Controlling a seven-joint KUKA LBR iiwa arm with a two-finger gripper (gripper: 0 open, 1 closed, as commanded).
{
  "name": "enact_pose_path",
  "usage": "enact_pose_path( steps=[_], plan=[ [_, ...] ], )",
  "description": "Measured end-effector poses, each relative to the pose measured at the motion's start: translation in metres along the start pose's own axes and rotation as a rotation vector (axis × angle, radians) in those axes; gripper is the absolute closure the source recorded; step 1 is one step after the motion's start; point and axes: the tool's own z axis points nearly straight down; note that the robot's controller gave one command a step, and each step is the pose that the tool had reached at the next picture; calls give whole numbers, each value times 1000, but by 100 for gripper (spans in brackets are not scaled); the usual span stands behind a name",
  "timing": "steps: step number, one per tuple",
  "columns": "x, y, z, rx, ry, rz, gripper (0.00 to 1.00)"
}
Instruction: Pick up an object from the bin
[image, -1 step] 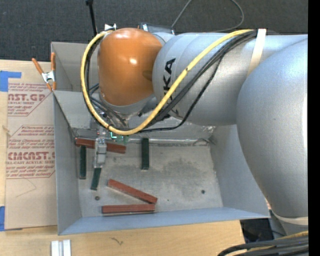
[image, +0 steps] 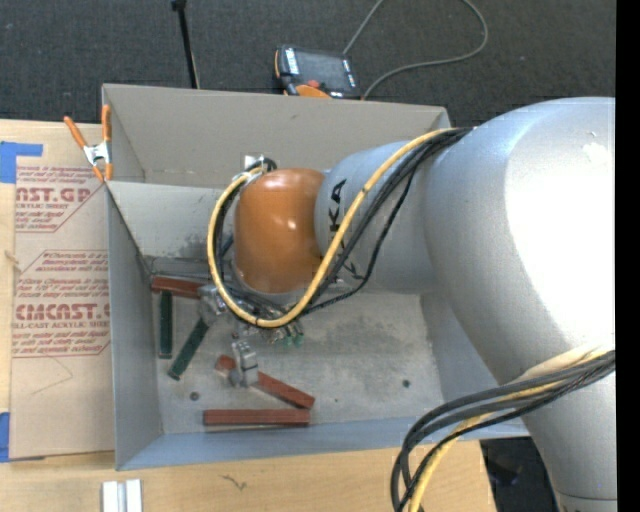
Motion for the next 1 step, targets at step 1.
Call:
enact_pose_path(
  steps=[1],
  plan=[
    [-4, 2, -7, -2, -11, -1, 100]
  ],
)
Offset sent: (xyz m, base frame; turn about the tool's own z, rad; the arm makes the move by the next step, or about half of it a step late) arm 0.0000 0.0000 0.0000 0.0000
